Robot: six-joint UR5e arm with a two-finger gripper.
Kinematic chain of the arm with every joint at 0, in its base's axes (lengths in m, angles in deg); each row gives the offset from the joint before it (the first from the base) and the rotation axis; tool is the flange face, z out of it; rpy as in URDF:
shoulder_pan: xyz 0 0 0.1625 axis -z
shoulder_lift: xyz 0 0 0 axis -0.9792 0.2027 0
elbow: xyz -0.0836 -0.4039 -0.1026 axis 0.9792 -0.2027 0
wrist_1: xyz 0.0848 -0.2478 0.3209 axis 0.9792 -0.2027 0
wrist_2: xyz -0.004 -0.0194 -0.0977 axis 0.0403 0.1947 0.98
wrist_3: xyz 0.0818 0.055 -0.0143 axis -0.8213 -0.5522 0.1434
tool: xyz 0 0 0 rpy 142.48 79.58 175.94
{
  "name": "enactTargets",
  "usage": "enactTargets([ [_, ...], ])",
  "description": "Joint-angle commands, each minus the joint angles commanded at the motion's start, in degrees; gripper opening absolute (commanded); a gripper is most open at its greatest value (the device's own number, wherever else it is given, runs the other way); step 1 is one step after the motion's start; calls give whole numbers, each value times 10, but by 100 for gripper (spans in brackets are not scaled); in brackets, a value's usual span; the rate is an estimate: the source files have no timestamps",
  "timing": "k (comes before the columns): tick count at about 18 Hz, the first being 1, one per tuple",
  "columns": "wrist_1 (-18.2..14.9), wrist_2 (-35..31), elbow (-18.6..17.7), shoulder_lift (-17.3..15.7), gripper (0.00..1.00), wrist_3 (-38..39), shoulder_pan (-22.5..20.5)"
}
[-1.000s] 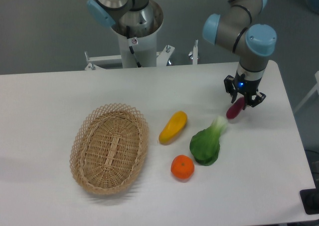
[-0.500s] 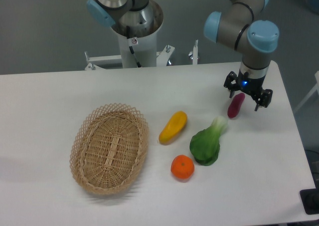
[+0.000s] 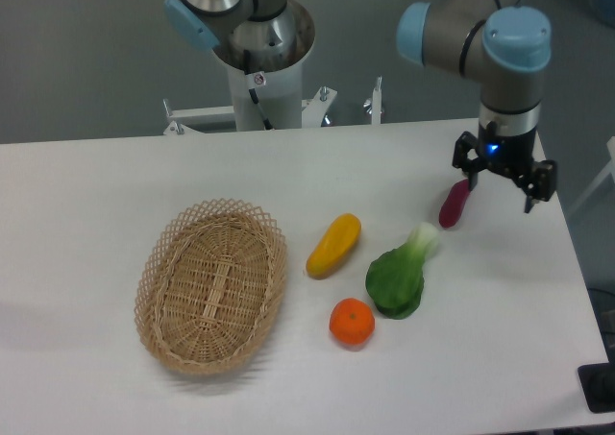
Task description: Place the sweet potato on the table
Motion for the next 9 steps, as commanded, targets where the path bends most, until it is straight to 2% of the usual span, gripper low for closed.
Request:
enactTargets([
  [4,-141,0,81,-2,100,-75,-25],
  [6,-171,3,95,-3,100,-114,-41],
  [9,-187,32,88,-13,100,-178,-73],
])
